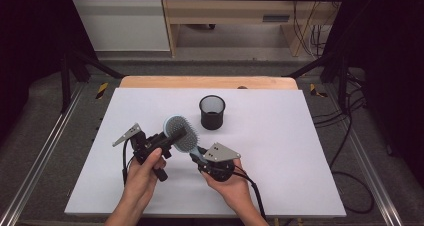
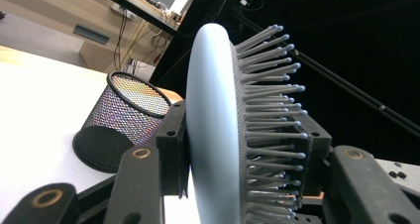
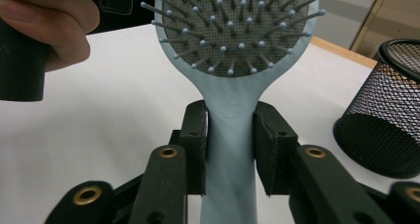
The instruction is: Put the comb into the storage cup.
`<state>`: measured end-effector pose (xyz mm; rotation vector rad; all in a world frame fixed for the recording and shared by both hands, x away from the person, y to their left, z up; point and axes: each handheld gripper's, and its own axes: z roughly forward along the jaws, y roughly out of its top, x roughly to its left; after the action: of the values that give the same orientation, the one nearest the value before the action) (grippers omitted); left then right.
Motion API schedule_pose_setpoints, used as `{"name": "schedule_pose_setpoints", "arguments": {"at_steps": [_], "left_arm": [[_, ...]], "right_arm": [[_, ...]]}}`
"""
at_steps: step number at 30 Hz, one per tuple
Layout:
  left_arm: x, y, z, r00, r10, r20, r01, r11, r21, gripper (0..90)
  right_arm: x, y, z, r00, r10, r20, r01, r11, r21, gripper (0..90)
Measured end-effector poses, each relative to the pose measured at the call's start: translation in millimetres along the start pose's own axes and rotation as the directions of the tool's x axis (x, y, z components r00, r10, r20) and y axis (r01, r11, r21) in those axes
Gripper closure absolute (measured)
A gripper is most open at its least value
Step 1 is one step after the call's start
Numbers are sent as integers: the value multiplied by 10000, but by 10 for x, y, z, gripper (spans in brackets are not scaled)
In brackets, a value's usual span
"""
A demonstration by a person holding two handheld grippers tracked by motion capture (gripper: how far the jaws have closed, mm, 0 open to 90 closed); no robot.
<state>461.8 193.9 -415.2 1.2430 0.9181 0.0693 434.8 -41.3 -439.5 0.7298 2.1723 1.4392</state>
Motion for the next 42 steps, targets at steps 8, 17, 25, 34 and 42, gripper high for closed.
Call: {"name": "schedule_pose_setpoints", "arguments": {"at_steps": [8, 17, 25, 34, 42], "left_arm": [[80, 48, -61, 9996, -200, -201, 194, 9993, -322, 519], [145, 192, -190, 9981, -69, -608, 12, 9958, -919, 519], [251, 325, -343, 9915, 191, -1284, -388, 9875, -1530, 518], [313, 359, -412, 9859, 295, -1647, -587, 9827, -1756, 518], [327, 356, -419, 9848, 234, -1719, -552, 9816, -1825, 516]], "right_arm": [[-13, -24, 46, 9992, 387, 57, -389, 9989, 257, 374], [-118, -26, -10, 9976, 662, 198, -671, 9966, 482, 229], [-375, -70, -152, 9887, 1354, 638, -1387, 9890, 509, 132], [-635, -144, -279, 9708, 2248, 842, -2284, 9729, 355, 84], [-756, -180, -457, 9664, 2265, 1216, -2281, 9736, -5, 84]]}}
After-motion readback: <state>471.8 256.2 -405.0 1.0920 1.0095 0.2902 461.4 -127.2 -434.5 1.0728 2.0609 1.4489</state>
